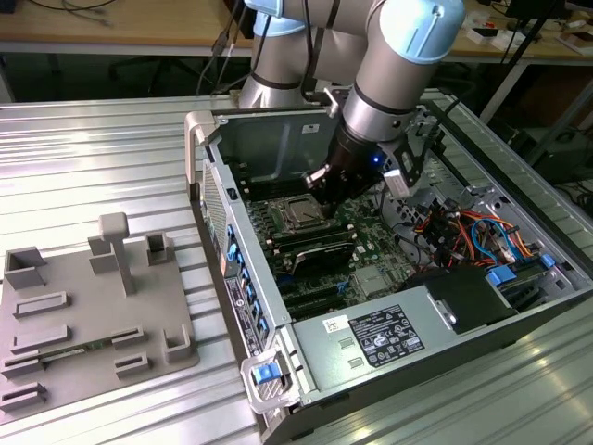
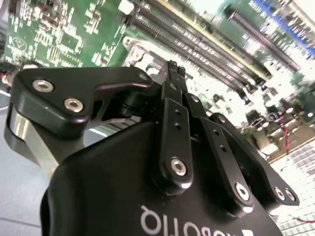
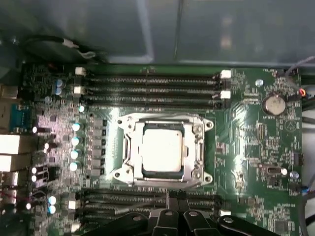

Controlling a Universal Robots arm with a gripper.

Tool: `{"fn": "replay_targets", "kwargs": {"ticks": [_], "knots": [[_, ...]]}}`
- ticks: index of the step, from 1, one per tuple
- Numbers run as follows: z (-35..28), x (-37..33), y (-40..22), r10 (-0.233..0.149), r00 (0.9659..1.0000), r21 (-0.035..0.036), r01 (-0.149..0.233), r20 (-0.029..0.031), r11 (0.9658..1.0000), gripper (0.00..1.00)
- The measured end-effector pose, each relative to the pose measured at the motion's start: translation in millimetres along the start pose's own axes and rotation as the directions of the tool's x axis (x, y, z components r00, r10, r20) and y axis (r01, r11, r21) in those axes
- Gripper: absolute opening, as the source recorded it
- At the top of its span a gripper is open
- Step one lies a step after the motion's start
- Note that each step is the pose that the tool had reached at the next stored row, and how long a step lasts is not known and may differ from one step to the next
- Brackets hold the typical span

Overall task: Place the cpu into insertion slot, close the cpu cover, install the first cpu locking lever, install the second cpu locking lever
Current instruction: 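Install the second cpu locking lever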

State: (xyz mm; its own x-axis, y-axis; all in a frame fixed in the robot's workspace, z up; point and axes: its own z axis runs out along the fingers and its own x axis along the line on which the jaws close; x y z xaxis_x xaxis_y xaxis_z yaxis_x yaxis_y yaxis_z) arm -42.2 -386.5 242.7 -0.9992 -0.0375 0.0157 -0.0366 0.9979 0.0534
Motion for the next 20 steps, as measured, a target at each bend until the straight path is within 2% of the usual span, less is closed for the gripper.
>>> {"fn": "replay_targets", "kwargs": {"ticks": [2, 3, 5, 6, 8, 9, 11, 15, 20], "knots": [[-0.1, 2.1, -5.9, 0.000, 1.0000, -0.0044, 0.000, 0.0002, 1.0000, 0.11], [0.0, 3.5, -7.2, 0.000, 1.0000, -0.0110, 0.000, 0.0004, 0.9999, 0.11], [0.1, 7.8, -9.4, -0.001, 1.0000, -0.0386, 0.001, 0.0014, 0.9993, 0.11], [0.2, 9.9, -9.9, -0.001, 1.0000, -0.0607, 0.001, 0.0022, 0.9982, 0.11], [0.3, 13.5, -12.0, -0.002, 1.0000, -0.0919, 0.002, 0.0035, 0.9958, 0.11], [0.6, 15.1, -13.3, -0.002, 1.0000, -0.0971, 0.002, 0.0036, 0.9953, 0.11], [2.4, 21.4, -16.1, -0.002, 1.0000, -0.0985, 0.002, 0.0037, 0.9951, 0.11], [5.1, 34.8, -17.1, -0.002, 1.0000, -0.0994, 0.002, 0.0038, 0.9950, 0.11], [11.9, 43.0, -17.4, -0.002, 1.0000, -0.1008, 0.002, 0.0038, 0.9949, 0.11]]}}
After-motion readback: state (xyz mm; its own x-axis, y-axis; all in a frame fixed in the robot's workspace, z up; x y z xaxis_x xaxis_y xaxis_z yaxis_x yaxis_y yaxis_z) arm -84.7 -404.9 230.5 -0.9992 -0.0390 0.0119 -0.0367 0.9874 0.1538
